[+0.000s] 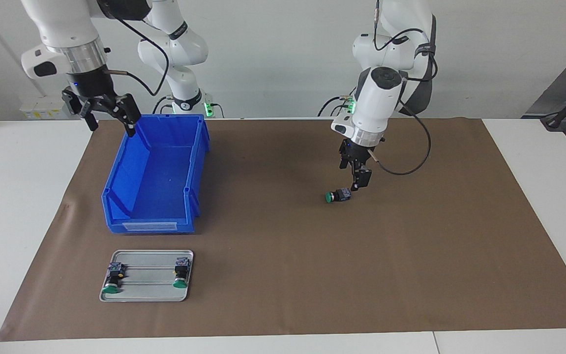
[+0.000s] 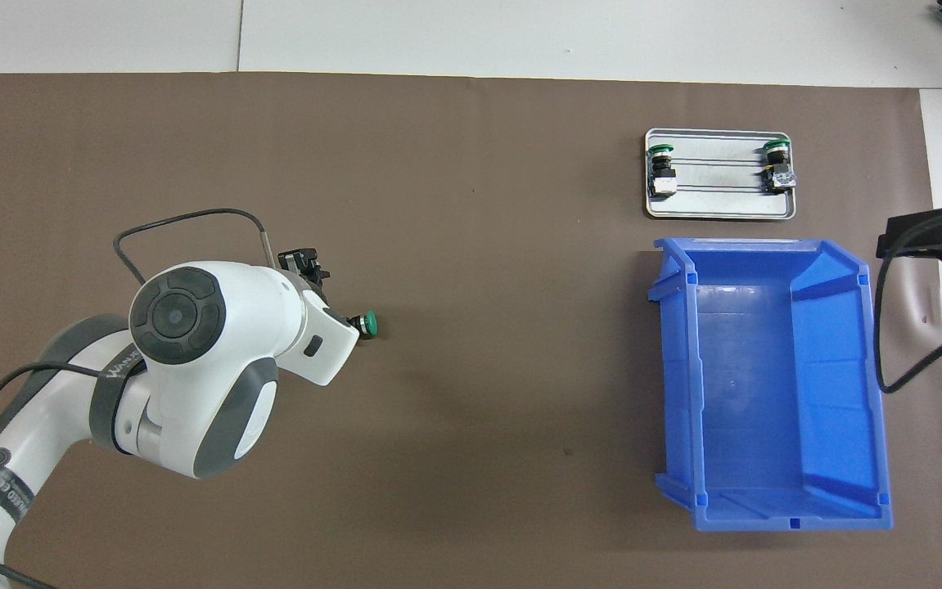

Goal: Place and press button with both arms

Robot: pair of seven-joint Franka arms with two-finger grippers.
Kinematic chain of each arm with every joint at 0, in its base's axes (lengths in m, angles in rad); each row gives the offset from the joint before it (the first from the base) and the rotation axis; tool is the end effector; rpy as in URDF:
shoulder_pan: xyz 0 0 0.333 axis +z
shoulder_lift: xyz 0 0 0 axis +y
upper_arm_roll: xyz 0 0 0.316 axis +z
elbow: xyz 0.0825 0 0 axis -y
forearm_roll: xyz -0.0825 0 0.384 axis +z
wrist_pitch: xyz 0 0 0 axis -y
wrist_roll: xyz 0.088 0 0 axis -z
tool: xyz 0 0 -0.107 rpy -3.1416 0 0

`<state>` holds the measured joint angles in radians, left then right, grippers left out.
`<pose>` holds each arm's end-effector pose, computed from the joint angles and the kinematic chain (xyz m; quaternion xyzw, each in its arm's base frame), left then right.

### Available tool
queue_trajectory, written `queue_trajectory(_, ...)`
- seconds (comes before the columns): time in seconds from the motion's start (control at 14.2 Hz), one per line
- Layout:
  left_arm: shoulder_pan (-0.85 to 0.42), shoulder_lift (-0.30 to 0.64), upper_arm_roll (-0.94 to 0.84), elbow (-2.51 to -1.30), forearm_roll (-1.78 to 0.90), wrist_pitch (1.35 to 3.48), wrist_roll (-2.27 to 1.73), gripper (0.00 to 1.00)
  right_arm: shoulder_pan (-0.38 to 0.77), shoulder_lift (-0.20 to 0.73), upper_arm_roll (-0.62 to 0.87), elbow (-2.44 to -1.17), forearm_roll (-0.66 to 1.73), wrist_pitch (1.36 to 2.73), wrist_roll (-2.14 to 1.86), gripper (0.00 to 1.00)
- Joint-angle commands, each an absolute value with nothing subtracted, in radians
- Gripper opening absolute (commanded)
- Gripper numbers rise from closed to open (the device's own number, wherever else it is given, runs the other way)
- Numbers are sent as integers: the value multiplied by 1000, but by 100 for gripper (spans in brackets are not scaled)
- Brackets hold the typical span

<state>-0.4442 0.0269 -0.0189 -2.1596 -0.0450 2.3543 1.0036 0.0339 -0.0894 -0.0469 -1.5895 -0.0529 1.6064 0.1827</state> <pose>0.4978 -0.2492 0.4015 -0.7498 0.6561 -0.0854 0.0055 0.5299 -0.0137 0.6675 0.9935 -0.0980 0.0549 0.0198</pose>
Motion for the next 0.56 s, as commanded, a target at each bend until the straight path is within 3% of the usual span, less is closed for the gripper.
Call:
queue_trajectory(0.0, -466, 63, -2, -2169, -55, 2404, 970, 100, -8, -55, -41, -1499, -40, 1511, 106, 100)
queue_trajectory(0.49, -468, 239, -2, -2063, -67, 2416, 898, 100, -8, -92, -40, -1586, -23, 1509, 112, 100)
